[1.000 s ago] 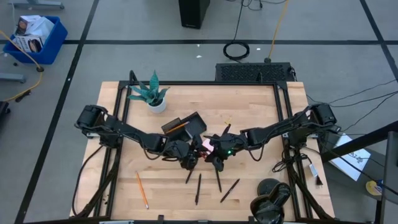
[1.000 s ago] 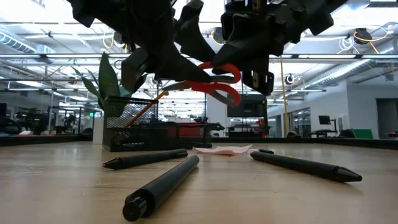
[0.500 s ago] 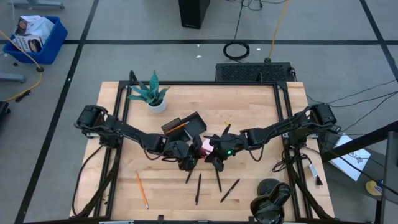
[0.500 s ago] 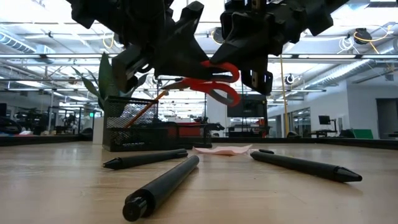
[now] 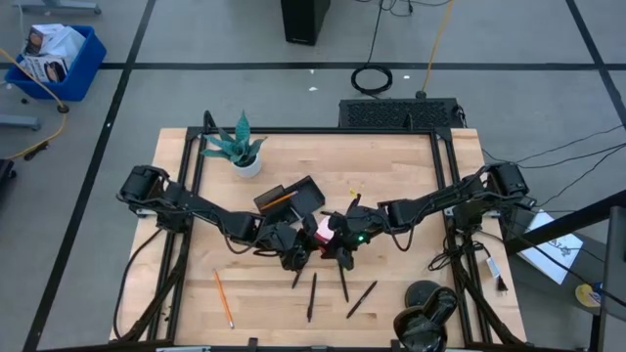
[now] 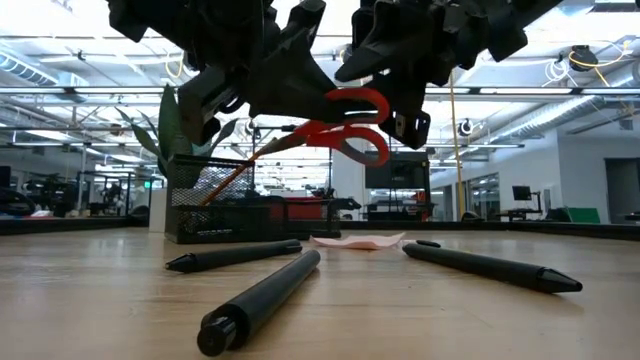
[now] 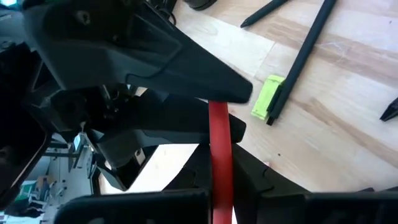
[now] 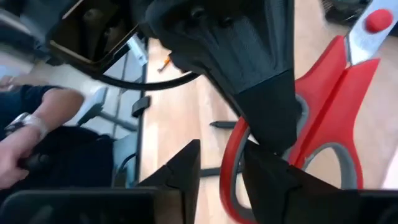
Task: Pick and place office supplies into organizer
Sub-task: Put the red scissors into the black desk organizer
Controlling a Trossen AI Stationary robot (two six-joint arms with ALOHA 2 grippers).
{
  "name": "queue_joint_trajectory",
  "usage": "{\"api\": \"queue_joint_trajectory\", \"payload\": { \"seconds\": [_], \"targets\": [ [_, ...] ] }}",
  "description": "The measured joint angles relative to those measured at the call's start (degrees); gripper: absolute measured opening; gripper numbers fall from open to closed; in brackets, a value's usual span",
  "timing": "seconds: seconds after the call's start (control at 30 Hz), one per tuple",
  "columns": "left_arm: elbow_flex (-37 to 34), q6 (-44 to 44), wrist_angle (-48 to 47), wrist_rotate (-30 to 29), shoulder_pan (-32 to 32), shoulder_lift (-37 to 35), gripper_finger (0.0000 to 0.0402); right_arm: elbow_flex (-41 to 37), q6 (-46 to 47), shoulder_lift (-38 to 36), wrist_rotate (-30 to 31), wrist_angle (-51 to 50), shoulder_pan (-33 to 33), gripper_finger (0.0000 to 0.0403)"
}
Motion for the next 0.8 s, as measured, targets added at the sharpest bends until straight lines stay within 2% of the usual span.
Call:
{"api": "queue_joint_trajectory", "payload": {
  "seconds": [0.23, 0.4, 0.5, 0.67, 0.8],
  "targets": [
    [0.02, -1.40, -0.80, -4.25, -1.73, -0.02, 0.0029, 0.02, -0.24, -2.48, -2.08, -3.02, -1.10, 0.0130],
    [0.02, -2.19, -2.38, -5.15, -2.91, 0.02, 0.0018, 0.11, -1.09, -5.20, -1.96, -5.04, -2.02, 0.0131],
    [0.02, -3.35, -1.60, -9.48, -3.65, 0.02, 0.0018, 0.11, -3.16, -6.49, -1.66, -4.53, -2.57, 0.0129],
    [0.02, -10.84, 0.51, -16.68, -4.30, -1.33, 0.0020, -0.11, -7.60, -8.74, 6.20, -4.79, -2.99, 0.0124],
    [0.00, -17.66, -0.78, -17.69, -4.29, -4.15, 0.0023, -2.13, -10.23, -10.51, 13.46, -3.87, -2.81, 0.0123]
  ]
}}
